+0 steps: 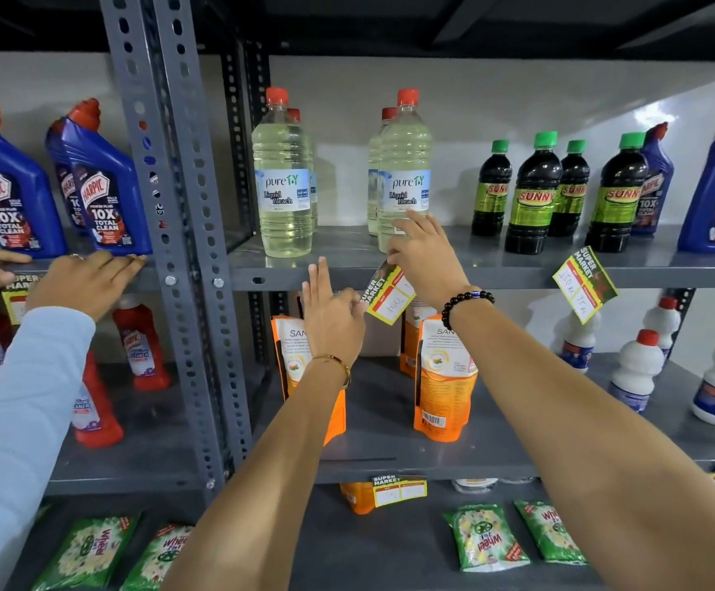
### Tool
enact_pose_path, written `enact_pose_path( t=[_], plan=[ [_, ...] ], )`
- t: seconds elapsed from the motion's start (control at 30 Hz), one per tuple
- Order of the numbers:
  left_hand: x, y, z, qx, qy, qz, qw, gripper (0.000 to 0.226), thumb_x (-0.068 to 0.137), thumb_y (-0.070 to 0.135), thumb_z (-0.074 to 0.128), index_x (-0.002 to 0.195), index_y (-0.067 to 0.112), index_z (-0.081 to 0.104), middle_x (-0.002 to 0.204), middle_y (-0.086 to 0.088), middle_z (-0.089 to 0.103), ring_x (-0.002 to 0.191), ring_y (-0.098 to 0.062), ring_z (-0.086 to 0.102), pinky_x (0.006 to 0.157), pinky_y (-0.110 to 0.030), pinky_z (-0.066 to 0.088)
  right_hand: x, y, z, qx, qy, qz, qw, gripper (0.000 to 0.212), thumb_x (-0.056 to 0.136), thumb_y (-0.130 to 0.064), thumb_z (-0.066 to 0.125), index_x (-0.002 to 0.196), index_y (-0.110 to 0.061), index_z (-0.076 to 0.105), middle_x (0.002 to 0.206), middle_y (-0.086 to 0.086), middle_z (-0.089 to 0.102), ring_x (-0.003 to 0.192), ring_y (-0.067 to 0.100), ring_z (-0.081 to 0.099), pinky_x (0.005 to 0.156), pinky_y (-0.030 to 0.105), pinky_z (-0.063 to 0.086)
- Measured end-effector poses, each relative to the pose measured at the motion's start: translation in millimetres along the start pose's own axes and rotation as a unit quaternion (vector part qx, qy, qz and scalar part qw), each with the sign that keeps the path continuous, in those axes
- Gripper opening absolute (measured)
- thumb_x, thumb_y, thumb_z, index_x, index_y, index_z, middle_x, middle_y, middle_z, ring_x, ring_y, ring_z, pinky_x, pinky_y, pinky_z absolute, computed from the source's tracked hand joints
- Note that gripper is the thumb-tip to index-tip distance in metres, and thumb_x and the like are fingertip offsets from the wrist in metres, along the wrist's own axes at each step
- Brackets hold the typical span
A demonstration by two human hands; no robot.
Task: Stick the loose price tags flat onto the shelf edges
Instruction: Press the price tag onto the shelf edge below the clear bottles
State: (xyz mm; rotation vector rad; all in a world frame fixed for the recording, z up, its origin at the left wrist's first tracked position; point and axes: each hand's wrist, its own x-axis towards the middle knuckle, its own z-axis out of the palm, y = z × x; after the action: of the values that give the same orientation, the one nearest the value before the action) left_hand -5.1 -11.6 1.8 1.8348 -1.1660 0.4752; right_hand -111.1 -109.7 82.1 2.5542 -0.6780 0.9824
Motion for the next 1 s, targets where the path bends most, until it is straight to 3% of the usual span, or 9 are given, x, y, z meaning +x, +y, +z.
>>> enact_pose_path(
  t=[0.17,0.27,0.43,0.63,0.8,1.0],
  plan=[
    [4,-2,-14,-0.025,0.006,0.000,1.000,0.015,0.090,0.015,0.057,0.084,0.007,0.068,0.152,-0.015,0.030,0.145,-0.028,0.016,0.119,-0.038,0.003,-13,7,1,0.106,0.017,0.046,0.993,0.013,0.087,-0.010,0.057,0.091,-0.001,0.067,0.136,0.016,0.051,0.136,0.034,0.030,0.117,0.044,0.015],
    [8,-11,-25,-0.034,-0.004,0.006,0.999,0.014,0.090,0.016,0.058,0.080,0.011,0.067,0.149,-0.011,0.037,0.145,-0.025,0.017,0.120,-0.036,0.002,-25,7,6,0.188,-0.004,0.082,0.979,0.010,0.084,-0.011,0.061,0.082,-0.006,0.069,0.135,0.014,0.051,0.135,0.032,0.031,0.118,0.048,0.017],
    [21,-27,-44,-0.035,-0.044,0.005,0.998,0.017,0.090,0.019,0.060,0.075,0.016,0.068,0.149,-0.003,0.039,0.145,-0.023,0.014,0.116,-0.043,0.022,-31,-4,18,0.245,-0.017,0.115,0.962,0.009,0.083,-0.015,0.064,0.081,-0.011,0.073,0.141,0.010,0.047,0.137,0.030,0.030,0.119,0.045,0.009],
    [31,-33,-57,-0.011,-0.064,-0.016,0.998,0.012,0.086,0.020,0.064,0.076,0.018,0.071,0.144,0.000,0.046,0.136,-0.029,0.034,0.101,-0.046,0.039,-24,-16,25,0.259,0.009,0.148,0.954,0.009,0.081,-0.016,0.066,0.081,-0.013,0.075,0.139,0.009,0.050,0.136,0.025,0.032,0.117,0.040,0.002],
    [39,-27,-61,-0.011,-0.016,-0.024,1.000,0.013,0.082,0.020,0.064,0.077,0.019,0.076,0.135,0.003,0.056,0.107,-0.022,0.061,0.077,-0.028,0.041,-22,-20,23,0.278,0.039,0.173,0.944,0.009,0.080,-0.018,0.068,0.080,-0.012,0.075,0.134,0.010,0.054,0.128,0.023,0.040,0.117,0.041,0.006],
    [45,-25,-63,-0.002,-0.007,-0.036,0.999,0.011,0.081,0.020,0.065,0.075,0.018,0.075,0.130,0.004,0.060,0.106,-0.023,0.061,0.085,-0.034,0.045,-14,-22,21,0.288,0.043,0.196,0.936,0.012,0.079,-0.020,0.070,0.076,-0.011,0.075,0.133,0.010,0.054,0.126,0.023,0.043,0.116,0.045,0.007]
  ],
)
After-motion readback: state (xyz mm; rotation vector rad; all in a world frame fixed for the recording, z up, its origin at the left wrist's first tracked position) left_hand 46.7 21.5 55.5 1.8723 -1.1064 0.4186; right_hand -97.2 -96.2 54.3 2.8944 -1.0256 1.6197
